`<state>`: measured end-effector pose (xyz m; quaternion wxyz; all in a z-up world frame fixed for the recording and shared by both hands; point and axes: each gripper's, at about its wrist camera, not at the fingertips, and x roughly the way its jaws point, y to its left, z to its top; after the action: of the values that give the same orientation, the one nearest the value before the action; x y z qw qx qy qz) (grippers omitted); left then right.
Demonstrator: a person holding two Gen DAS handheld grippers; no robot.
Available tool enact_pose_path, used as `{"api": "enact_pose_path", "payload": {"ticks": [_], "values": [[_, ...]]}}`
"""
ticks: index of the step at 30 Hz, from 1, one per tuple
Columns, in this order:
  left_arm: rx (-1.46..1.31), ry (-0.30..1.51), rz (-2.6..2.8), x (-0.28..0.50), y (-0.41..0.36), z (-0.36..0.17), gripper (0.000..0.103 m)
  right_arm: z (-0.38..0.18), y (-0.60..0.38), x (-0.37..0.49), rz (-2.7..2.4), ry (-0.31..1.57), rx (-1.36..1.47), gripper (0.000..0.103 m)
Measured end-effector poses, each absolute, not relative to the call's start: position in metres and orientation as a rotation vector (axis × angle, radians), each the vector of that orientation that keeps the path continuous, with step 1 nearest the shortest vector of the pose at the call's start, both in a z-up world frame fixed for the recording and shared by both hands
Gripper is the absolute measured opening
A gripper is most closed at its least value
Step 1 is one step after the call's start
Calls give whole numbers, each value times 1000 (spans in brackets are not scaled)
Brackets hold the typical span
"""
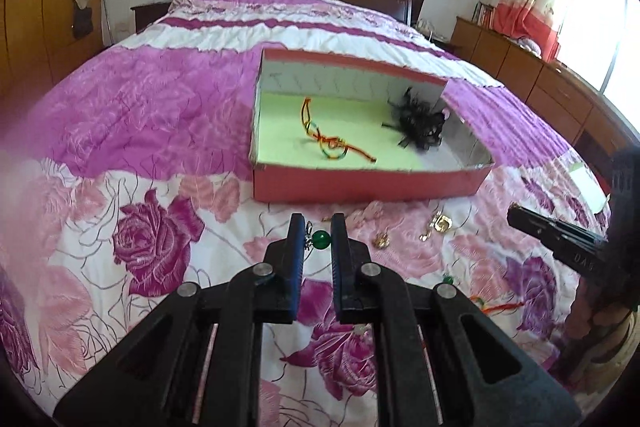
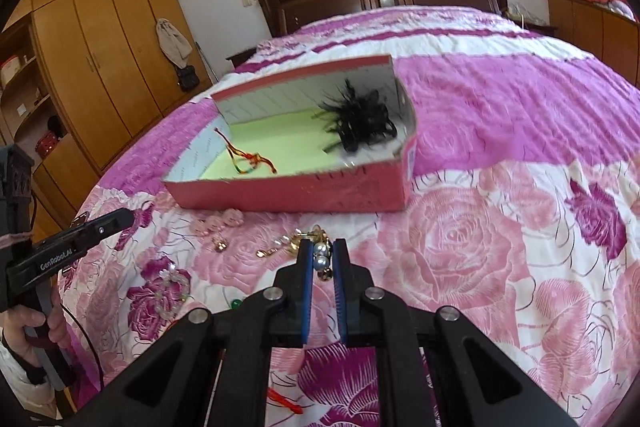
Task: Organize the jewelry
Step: 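Carry the green bead and pearl earring into the shoebox with both tools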
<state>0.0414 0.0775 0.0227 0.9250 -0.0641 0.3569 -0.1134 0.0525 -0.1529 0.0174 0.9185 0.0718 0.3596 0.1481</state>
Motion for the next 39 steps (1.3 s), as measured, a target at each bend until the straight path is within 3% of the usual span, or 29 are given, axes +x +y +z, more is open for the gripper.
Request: {"api": "enact_pose_path", "payload": {"ticks": [39], "values": [[-98,338,-220,93,45,75,4,83,-143,109,290,414,104,11]]}}
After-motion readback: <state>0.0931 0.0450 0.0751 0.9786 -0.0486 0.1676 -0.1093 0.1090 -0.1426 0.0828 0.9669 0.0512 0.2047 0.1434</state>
